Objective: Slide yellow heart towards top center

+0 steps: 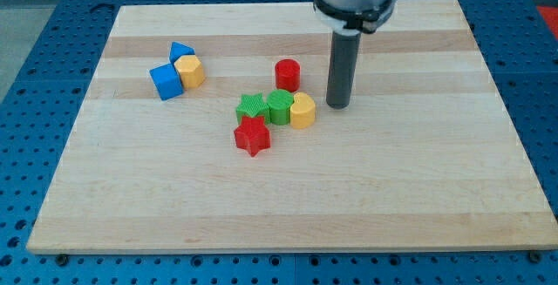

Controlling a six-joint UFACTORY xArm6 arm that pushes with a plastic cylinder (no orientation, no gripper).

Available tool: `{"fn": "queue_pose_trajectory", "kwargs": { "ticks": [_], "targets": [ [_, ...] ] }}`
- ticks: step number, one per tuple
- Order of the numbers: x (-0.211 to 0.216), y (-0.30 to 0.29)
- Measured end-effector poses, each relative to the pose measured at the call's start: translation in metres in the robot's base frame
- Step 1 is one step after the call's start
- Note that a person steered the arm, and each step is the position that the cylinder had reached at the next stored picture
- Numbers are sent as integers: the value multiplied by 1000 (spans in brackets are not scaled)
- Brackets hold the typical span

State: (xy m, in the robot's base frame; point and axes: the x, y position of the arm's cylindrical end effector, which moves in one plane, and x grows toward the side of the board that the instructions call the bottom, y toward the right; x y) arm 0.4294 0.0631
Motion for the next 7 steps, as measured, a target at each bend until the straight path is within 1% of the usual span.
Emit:
{"fn": "queue_pose_trajectory", "kwargs": {
  "ticks": [2, 3, 4, 5, 6, 7],
  "targets": [
    [23, -7],
    [43, -23],
    [45, -43],
    [39, -68],
    [7, -51],
    [-14, -33]
  ]
}}
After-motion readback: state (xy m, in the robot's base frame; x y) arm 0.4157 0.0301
